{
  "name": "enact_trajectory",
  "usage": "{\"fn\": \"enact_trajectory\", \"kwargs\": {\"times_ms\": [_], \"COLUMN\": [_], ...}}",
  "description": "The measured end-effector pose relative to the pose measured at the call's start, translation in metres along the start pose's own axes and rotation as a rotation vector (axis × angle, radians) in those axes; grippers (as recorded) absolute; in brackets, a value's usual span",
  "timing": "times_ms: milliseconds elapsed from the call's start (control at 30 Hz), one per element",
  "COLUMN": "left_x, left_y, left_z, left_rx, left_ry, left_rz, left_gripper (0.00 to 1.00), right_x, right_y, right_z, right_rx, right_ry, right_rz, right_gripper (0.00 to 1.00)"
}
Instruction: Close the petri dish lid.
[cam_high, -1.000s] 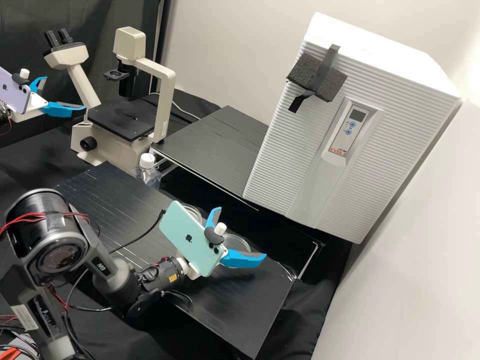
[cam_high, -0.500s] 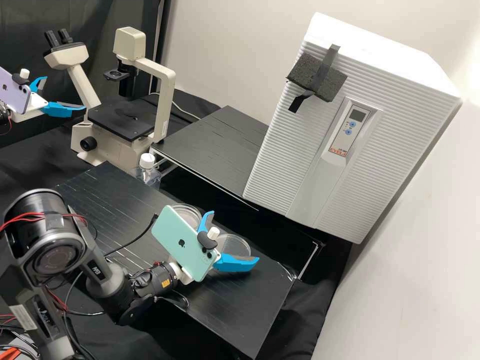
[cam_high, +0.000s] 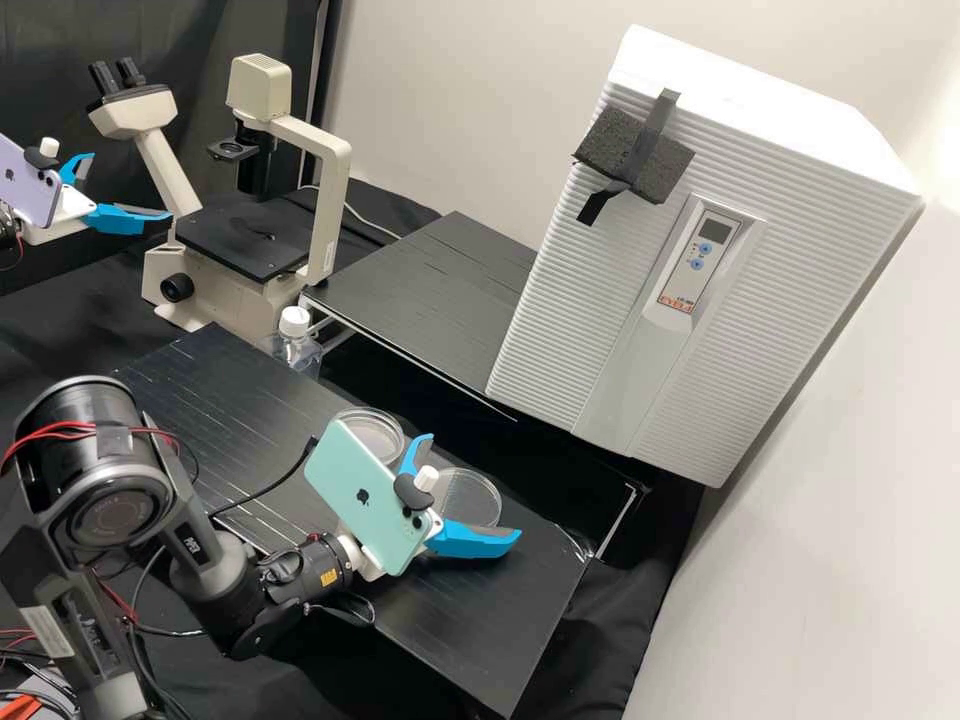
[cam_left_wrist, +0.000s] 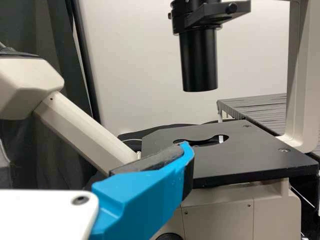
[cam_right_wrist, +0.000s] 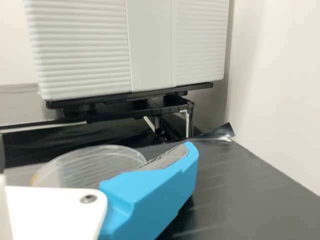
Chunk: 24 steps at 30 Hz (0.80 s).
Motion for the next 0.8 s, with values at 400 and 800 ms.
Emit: {"fn": "enact_trajectory", "kwargs": {"times_ms": [400, 800], "left_x": [0.0000, 0.0000], "left_y": [0.0000, 0.0000], "left_z": [0.0000, 0.0000], "left_rx": [0.000, 0.000], "left_ry": [0.000, 0.000], "left_rz": [0.000, 0.000], "left_gripper": [1.00, 1.00], "right_x": [-0.0022, 0.0006], "right_y": [-0.0038, -0.0080], "right_z": [0.0026, 0.0037], "right_rx": [-0.047, -0.091], "right_ry": [-0.012, -0.028], "right_rz": [-0.011, 0.010], "right_gripper": [1.00, 1.00]}}
